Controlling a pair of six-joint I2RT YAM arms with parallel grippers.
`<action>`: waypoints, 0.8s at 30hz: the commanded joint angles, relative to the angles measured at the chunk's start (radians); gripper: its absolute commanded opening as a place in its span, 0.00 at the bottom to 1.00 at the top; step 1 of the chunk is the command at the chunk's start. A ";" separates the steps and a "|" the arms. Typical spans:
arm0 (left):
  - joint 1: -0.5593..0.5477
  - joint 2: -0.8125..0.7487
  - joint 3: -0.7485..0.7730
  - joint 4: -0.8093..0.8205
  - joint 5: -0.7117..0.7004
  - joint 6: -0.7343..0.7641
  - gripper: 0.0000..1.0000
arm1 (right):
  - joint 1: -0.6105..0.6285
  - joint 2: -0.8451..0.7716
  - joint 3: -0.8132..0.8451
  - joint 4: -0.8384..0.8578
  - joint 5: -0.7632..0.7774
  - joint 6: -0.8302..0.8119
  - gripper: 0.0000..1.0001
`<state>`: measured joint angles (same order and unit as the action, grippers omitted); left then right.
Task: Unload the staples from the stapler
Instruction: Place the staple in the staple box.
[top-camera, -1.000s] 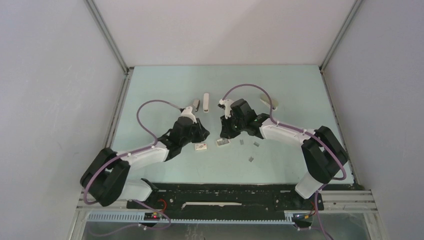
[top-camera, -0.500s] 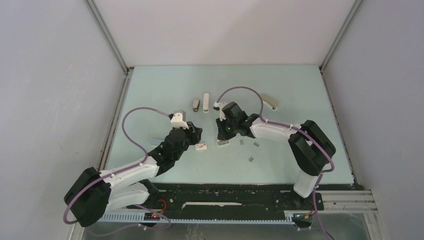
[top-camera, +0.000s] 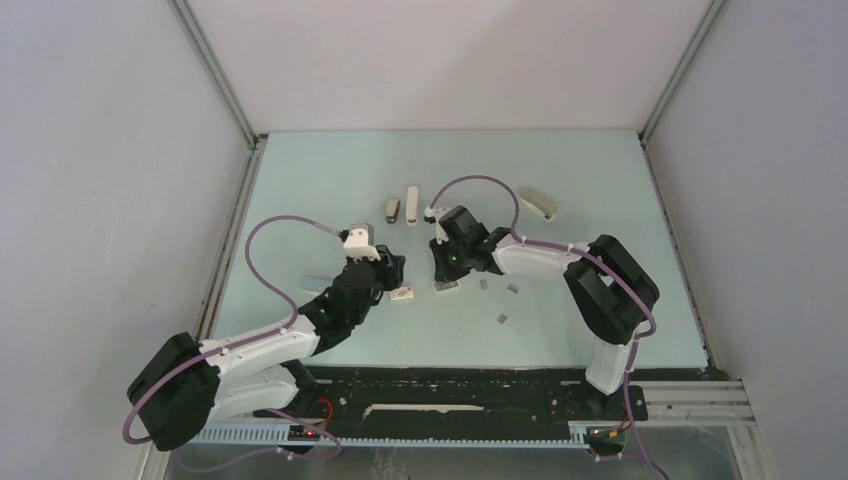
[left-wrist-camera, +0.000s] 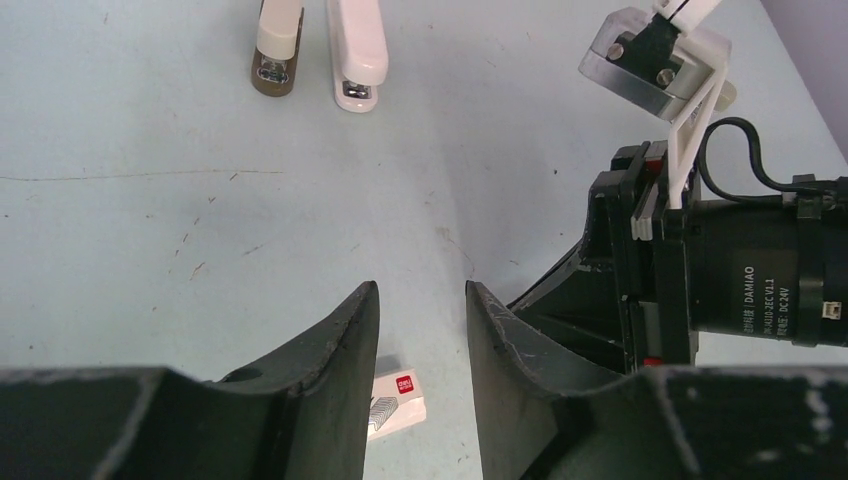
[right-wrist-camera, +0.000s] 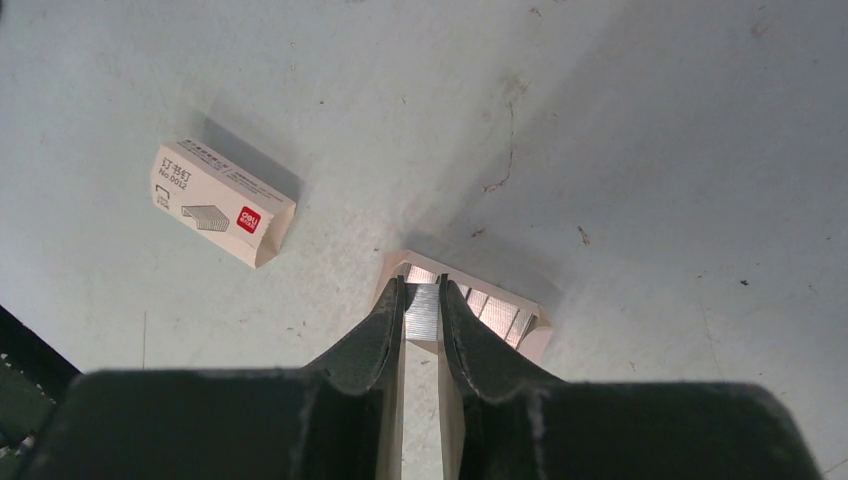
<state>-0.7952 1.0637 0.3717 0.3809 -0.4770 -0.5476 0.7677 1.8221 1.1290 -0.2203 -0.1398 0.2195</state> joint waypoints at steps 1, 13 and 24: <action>-0.009 -0.025 -0.017 0.038 -0.047 0.023 0.43 | 0.010 0.015 0.035 -0.007 0.008 0.017 0.17; -0.010 -0.035 -0.027 0.040 -0.055 0.022 0.43 | 0.010 0.023 0.034 -0.010 0.003 0.020 0.22; -0.010 -0.044 -0.036 0.046 -0.060 0.020 0.43 | 0.010 0.023 0.035 -0.007 -0.009 0.020 0.27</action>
<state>-0.7963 1.0378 0.3634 0.3885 -0.4999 -0.5407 0.7681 1.8439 1.1328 -0.2276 -0.1425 0.2264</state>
